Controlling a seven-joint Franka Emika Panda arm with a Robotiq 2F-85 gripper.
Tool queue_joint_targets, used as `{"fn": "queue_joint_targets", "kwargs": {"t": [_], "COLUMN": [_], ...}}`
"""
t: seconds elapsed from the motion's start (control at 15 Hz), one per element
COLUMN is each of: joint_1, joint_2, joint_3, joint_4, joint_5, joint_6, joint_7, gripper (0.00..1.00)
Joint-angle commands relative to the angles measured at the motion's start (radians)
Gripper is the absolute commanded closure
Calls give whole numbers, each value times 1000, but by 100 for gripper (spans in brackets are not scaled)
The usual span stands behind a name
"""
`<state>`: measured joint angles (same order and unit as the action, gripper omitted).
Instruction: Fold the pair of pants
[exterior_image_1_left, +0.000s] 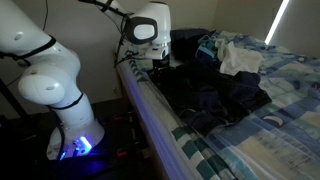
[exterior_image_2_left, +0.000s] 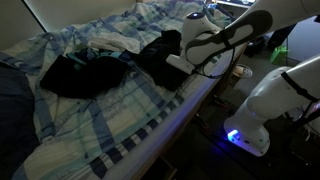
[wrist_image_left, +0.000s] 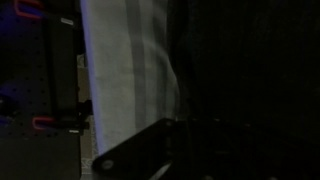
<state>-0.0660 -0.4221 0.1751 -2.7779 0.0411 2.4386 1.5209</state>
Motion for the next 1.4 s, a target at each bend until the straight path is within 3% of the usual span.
{"fn": "queue_joint_targets", "kwargs": {"t": [0.0,0.47,0.8,1.27,1.33], "joint_1": [9,37,38,32,54], "joint_2": [-138,-247,-168,-29,-72], "joint_3": [51,118,143,136,121], "joint_4": [6,113,163,322,253], "joint_5": [-45,-111,-135,-220,-207], "joint_6": [-97,-285,-274,-392,-349], "joint_7": [80,79,67,76,66], "gripper": [99,99,99,99,99]}}
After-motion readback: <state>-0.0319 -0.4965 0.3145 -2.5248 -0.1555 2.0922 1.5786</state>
